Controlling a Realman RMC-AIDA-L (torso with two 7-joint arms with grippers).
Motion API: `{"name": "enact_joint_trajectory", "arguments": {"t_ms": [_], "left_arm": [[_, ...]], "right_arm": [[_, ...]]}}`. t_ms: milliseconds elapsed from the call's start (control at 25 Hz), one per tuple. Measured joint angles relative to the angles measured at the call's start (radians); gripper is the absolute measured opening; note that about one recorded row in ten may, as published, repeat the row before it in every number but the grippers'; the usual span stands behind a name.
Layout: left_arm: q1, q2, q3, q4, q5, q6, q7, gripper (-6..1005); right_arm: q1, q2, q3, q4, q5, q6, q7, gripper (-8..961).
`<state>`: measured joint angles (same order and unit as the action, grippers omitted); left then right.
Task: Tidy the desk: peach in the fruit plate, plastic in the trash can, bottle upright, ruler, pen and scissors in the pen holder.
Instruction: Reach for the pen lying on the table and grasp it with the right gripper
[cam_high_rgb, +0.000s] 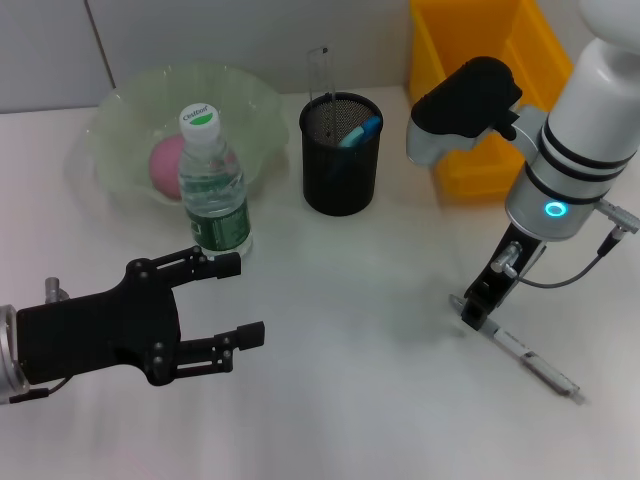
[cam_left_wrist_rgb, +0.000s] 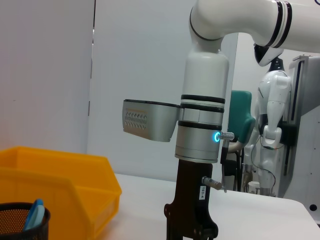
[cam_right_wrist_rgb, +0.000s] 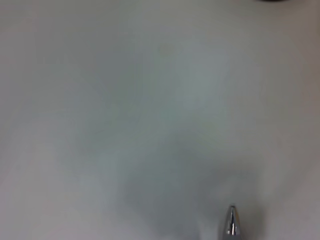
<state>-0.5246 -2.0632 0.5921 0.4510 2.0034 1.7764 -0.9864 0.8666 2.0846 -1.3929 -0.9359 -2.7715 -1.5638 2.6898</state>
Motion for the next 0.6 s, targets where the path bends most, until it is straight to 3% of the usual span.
{"name": "enact_joint_trajectory", "arguments": {"t_ms": [600], "left_arm": [[0.000,0.000,0.000,0.001,-0.001,-0.001,0.000,781]], "right_arm": [[0.005,0.000,-0.018,0.034,0.001,0.024,-0.002,294]]}}
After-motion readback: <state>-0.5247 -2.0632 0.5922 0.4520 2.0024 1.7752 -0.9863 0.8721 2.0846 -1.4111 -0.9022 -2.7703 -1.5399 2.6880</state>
